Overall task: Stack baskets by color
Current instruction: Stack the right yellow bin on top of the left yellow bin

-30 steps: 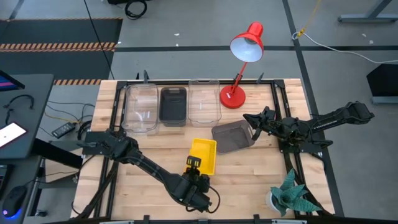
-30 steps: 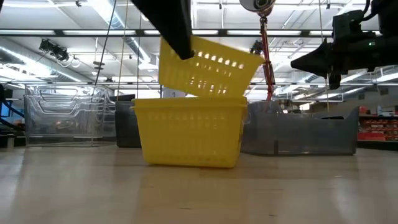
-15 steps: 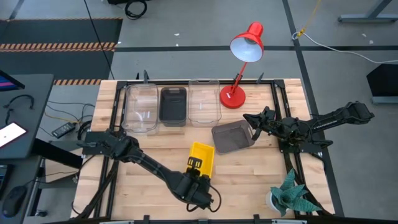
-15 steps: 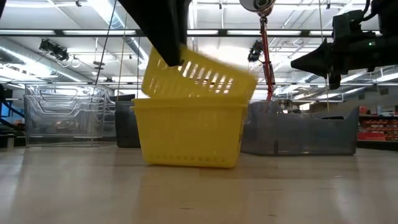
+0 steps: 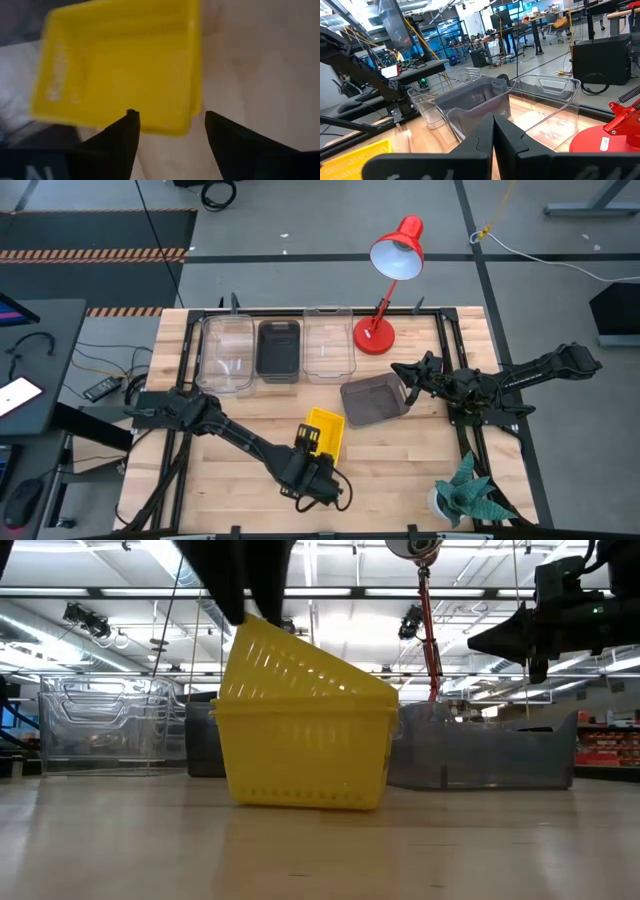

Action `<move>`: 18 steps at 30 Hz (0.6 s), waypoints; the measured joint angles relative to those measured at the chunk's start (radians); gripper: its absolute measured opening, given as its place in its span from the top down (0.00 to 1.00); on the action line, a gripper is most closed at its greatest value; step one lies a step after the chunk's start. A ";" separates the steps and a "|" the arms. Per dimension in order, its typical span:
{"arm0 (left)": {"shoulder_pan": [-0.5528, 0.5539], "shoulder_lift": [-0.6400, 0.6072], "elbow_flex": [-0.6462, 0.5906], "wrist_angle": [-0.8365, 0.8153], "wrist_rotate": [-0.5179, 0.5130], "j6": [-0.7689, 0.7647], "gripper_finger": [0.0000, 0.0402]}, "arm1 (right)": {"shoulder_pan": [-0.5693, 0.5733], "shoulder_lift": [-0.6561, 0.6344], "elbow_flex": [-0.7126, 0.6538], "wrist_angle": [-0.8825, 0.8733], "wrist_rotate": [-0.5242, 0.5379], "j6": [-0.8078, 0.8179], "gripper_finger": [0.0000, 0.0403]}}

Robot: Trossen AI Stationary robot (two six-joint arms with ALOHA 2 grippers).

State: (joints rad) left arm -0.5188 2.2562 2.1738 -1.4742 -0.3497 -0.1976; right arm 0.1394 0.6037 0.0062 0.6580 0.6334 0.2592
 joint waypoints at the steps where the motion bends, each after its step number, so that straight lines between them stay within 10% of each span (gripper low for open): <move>1: 0.003 0.000 0.000 0.010 0.030 0.023 0.44 | 0.000 0.000 0.000 0.000 0.000 0.000 0.97; 18: 0.035 0.002 -0.092 0.165 0.086 0.182 0.70 | 0.000 0.000 0.000 0.000 0.000 0.000 0.97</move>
State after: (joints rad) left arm -0.4842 2.2581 2.0819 -1.3088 -0.2638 -0.0157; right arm 0.1394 0.6037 0.0059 0.6579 0.6338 0.2592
